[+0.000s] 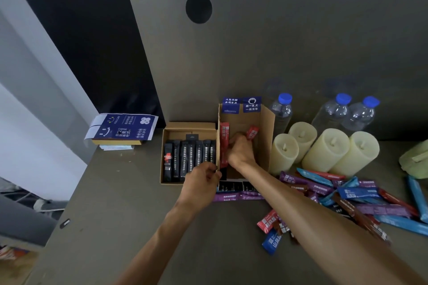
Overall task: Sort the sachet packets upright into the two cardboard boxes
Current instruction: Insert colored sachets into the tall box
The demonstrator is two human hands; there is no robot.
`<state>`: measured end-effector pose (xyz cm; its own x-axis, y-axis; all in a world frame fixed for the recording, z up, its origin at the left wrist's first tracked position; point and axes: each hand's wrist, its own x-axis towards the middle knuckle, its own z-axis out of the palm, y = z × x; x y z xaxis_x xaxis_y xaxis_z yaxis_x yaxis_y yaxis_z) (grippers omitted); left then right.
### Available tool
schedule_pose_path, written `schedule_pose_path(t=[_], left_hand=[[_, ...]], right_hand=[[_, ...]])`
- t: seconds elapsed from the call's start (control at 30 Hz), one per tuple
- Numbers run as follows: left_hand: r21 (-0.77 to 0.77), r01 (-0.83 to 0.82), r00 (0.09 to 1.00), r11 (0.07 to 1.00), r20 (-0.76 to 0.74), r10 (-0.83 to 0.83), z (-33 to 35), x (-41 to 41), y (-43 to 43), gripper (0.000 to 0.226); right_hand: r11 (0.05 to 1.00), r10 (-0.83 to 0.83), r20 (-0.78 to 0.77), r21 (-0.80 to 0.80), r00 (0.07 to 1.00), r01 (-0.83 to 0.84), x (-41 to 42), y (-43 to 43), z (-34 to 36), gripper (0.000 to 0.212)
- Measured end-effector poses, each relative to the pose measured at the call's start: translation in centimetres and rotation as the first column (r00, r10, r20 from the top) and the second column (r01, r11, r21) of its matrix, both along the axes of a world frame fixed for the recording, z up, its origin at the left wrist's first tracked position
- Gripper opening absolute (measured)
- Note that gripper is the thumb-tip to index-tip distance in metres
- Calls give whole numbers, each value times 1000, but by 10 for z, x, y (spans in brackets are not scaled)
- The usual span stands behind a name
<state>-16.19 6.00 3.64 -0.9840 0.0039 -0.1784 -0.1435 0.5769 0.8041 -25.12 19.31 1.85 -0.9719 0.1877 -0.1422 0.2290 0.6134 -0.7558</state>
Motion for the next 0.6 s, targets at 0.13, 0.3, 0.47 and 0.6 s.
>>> schedule_pose_path(t=[0.13, 0.3, 0.47, 0.6], left_hand=[[-13, 15, 1000, 1000, -3, -15, 1, -4, 0, 11], [-13, 27, 1000, 1000, -8, -27, 2, -7, 0, 8], [-10, 37, 999, 999, -2, -37, 2, -8, -2, 7], [-7, 37, 999, 999, -3, -37, 1, -8, -3, 8]], right_hand=[[997, 40, -37, 65, 999, -37, -2, 2, -7, 6], [997, 45, -36, 61, 998, -43, 0, 3, -11, 10], [1000, 13, -69, -2, 998, -14, 9, 5, -15, 7], [989, -107, -72, -105, 992, 100, 24, 12, -22, 3]])
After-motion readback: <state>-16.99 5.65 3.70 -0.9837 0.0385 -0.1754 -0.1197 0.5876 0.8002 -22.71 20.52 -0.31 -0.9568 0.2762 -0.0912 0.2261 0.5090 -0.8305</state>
